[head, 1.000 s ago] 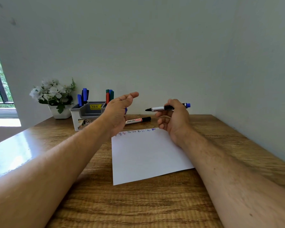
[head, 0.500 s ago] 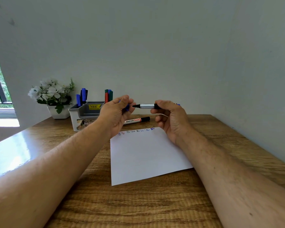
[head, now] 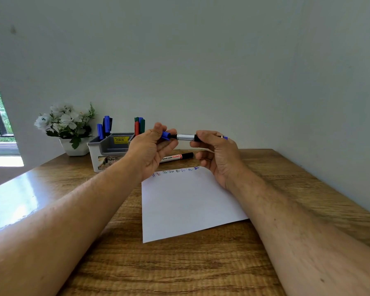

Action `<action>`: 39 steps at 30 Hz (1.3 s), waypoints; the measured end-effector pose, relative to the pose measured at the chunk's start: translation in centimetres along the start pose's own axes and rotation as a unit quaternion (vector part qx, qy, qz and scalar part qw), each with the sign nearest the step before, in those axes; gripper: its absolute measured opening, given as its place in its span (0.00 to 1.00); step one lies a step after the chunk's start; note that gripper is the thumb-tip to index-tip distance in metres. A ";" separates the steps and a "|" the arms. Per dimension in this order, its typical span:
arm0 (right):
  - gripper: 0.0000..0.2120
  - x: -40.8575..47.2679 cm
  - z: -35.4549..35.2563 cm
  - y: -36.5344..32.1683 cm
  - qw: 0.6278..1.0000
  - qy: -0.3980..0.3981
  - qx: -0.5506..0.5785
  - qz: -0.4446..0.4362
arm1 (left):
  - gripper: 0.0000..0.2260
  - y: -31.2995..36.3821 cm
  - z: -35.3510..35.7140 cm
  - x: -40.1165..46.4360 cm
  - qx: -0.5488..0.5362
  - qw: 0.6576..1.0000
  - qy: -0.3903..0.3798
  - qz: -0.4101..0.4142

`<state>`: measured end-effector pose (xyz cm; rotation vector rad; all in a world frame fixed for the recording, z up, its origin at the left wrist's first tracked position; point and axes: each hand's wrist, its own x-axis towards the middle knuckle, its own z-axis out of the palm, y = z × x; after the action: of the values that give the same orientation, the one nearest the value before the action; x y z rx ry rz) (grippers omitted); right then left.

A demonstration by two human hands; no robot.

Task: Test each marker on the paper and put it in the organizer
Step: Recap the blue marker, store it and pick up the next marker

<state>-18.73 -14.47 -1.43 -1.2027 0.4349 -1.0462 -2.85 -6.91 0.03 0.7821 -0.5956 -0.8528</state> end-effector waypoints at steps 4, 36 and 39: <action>0.07 -0.1 0.2 0.0 1.000 -0.005 -0.006 0.001 | 0.10 -0.2 0.2 0.0 0.014 1.000 -0.014 0.007; 0.06 -1.4 1.7 1.1 0.889 -0.031 -0.414 -0.193 | 0.07 0.4 -0.6 -0.1 0.063 0.994 -0.055 0.065; 0.06 -1.5 2.0 1.0 0.912 -0.027 -0.379 -0.157 | 0.06 0.4 -0.6 0.0 0.061 0.994 -0.064 0.066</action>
<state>-17.54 -12.12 -2.00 -2.0433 0.6518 -1.1488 -2.31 -6.53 -0.01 0.7941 -0.8102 -0.7539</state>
